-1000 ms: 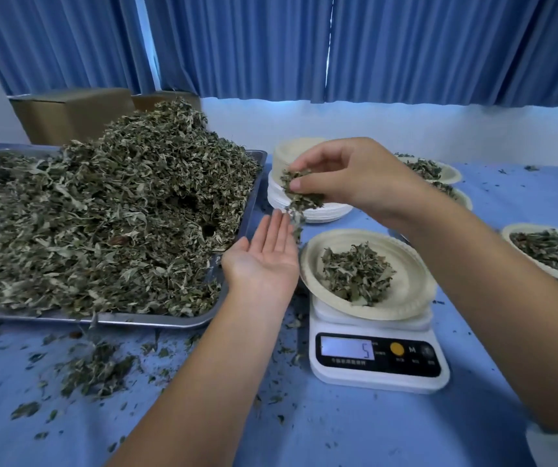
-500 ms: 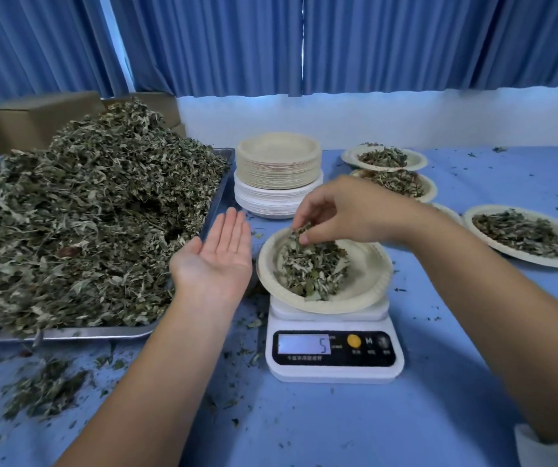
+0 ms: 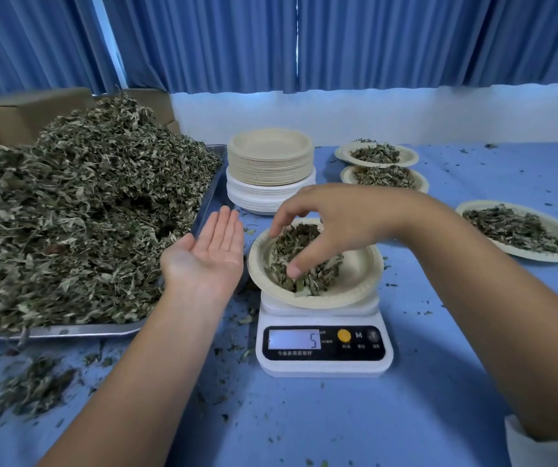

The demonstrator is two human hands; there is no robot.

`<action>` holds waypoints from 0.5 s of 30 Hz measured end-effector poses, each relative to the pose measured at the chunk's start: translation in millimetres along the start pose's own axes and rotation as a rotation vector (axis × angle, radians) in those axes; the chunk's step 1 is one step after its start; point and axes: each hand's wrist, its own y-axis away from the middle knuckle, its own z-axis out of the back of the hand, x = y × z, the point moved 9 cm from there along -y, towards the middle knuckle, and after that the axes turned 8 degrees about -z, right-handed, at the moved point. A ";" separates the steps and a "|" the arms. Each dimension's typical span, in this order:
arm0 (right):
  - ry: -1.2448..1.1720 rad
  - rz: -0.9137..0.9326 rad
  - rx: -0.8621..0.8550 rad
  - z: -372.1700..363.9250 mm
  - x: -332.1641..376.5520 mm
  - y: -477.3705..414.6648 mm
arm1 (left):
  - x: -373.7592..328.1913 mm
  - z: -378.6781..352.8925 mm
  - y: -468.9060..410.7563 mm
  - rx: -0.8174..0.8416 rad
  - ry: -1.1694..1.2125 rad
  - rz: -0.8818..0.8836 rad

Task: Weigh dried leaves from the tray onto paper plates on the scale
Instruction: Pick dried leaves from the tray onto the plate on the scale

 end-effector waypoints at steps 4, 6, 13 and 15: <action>0.157 -0.031 0.042 -10.5 -2.5 -2.6 | -0.1 -0.2 0.4 -0.005 0.001 0.000; 0.184 -0.042 0.049 -13.0 -6.0 -4.7 | -0.2 -0.2 0.7 -0.006 -0.003 -0.003; 0.093 -0.001 0.013 -5.6 -7.6 -5.0 | -0.5 0.1 1.1 -0.008 -0.009 -0.003; 0.036 0.017 -0.041 3.0 -7.4 -5.0 | -0.5 -0.3 1.2 -0.005 -0.012 -0.004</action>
